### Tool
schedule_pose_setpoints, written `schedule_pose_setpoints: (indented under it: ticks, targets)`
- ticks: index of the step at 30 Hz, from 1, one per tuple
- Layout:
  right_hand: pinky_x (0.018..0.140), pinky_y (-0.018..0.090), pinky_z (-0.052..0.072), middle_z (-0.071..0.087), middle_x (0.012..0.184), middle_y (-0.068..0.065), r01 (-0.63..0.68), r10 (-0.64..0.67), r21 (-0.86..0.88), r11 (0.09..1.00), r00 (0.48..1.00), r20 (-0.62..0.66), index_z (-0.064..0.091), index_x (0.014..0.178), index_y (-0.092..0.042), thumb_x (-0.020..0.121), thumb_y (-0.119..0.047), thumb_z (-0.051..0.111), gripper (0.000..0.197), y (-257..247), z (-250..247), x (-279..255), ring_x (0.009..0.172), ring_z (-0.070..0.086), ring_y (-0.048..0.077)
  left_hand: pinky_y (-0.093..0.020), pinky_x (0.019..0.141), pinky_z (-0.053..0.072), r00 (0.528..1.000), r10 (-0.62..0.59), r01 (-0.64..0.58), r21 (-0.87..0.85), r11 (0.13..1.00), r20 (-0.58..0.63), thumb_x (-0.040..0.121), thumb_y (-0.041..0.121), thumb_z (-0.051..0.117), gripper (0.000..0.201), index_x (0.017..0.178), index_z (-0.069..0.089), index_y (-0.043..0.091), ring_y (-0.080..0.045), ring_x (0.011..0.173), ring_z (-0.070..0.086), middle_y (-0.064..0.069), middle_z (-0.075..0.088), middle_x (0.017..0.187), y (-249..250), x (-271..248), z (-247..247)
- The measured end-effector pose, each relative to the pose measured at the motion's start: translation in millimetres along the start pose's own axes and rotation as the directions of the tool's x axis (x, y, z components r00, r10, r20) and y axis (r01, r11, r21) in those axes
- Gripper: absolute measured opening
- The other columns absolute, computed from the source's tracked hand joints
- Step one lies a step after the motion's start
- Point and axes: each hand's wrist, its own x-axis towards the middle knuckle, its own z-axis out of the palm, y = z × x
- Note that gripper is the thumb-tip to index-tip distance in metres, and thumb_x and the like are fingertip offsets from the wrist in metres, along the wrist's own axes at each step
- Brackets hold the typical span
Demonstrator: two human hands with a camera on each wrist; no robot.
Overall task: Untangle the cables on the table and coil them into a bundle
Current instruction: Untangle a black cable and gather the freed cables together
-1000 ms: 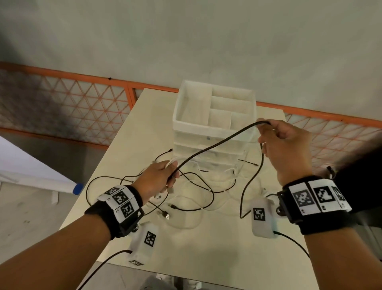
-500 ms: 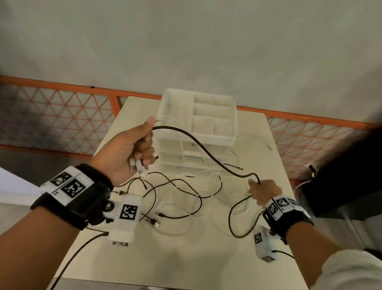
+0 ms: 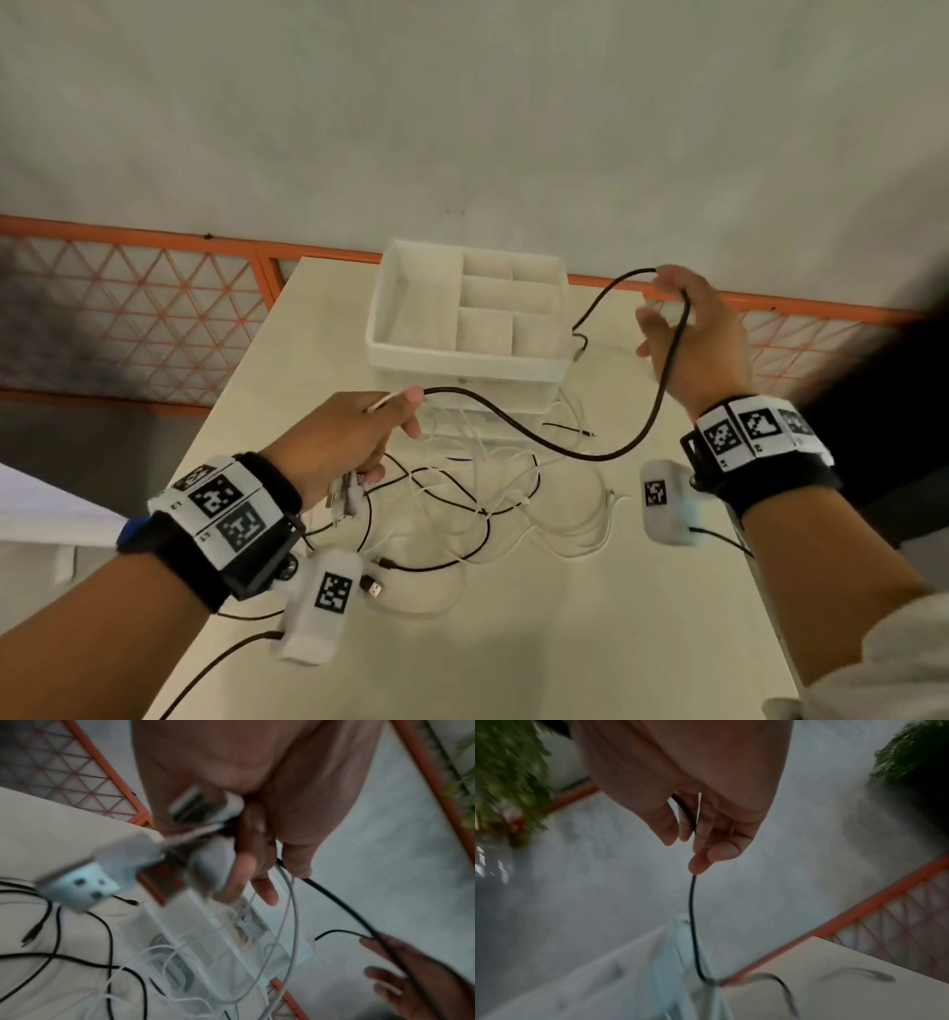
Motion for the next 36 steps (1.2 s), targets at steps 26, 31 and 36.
schedule_pose_setpoints:
  ticks: [26,31,36]
  targets:
    - [0.071,0.028,0.046,0.071,0.092,-0.010,-0.177,0.220,-0.187,0.966,0.945,0.241,0.064,0.079,-0.033,0.087,-0.007,0.065,0.028,34.9,31.1,-60.2,0.083,0.066,0.022,-0.017,0.052,0.035,0.966,0.059,-0.162,0.409,0.898,0.254,0.098,0.029,0.056,0.028,0.091,0.078,0.013,-0.012,0.053,0.042,0.010,0.056,0.054,-6.8,-4.9,-27.2]
    - [0.083,0.014,0.042,0.055,0.135,-0.016,-0.050,0.052,-0.016,0.999,0.985,0.164,0.064,0.098,-0.016,0.090,-0.014,0.073,0.012,25.4,36.7,-61.8,0.104,0.054,0.003,-0.018,0.055,0.043,0.986,-0.079,-0.032,0.628,0.777,0.148,0.096,0.022,0.053,0.025,0.083,0.074,0.026,0.000,0.046,0.049,0.009,0.062,0.061,-60.9,11.8,-15.3]
    - [0.078,0.028,0.045,0.071,0.106,0.003,-0.189,0.309,-0.330,0.925,0.881,0.359,0.062,0.095,-0.025,0.090,-0.031,0.071,0.012,59.2,51.1,-74.1,0.097,0.065,0.028,-0.010,0.053,0.031,0.970,0.112,0.034,0.571,0.820,-0.218,0.098,0.014,0.046,0.027,0.088,0.071,0.017,-0.007,0.067,0.054,0.015,0.060,0.073,-72.1,20.5,-3.5]
